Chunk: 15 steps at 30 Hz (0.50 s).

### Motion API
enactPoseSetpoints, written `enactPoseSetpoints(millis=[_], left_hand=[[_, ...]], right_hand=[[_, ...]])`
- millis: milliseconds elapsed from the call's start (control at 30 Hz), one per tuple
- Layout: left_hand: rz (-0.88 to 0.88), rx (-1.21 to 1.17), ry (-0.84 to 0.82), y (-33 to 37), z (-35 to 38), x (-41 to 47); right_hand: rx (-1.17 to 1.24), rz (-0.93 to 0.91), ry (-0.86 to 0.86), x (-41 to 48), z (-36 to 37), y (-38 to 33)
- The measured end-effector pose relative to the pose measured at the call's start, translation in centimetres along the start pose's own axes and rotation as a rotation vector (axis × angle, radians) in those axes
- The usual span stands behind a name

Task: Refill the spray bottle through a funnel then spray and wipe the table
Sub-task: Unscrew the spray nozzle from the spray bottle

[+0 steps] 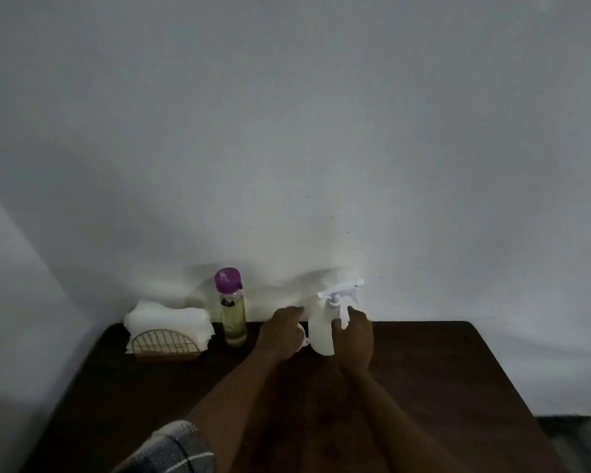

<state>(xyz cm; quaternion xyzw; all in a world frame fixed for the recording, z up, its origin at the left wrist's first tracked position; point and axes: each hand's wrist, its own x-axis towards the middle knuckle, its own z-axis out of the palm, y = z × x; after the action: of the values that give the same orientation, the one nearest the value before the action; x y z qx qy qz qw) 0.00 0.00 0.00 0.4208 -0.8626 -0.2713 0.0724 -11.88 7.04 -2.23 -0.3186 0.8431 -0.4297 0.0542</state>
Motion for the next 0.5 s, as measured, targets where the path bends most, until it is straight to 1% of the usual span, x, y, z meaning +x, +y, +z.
enactPoseSetpoints(millis=[67, 133, 233, 333, 400, 500], left_hand=[[-0.005, -0.071, -0.019, 0.4, 0.6, 0.5], [0.023, -0.086, -0.032, 0.6, 1.5, 1.0], [0.073, -0.094, -0.058, -0.1, 3.0, 2.1], [0.09, -0.125, -0.067, -2.4, 5.7, 3.9], [0.101, -0.147, -0.057, -1.2, 5.0, 2.7], [0.099, -0.213, 0.012, 1.2, 3.3, -0.2]], right_hand=[[0.149, 0.109, -0.06, 0.3, 0.6, -0.3], [0.271, 0.16, -0.068, 0.6, 1.1, -0.7], [0.425, 0.189, -0.031, 1.0, 1.4, -1.2], [0.46, 0.212, -0.037, 1.2, 1.2, -1.3], [0.449, 0.209, -0.047, 1.4, 1.0, -1.0], [0.42, 0.133, -0.045, 0.8, -0.7, -1.0]])
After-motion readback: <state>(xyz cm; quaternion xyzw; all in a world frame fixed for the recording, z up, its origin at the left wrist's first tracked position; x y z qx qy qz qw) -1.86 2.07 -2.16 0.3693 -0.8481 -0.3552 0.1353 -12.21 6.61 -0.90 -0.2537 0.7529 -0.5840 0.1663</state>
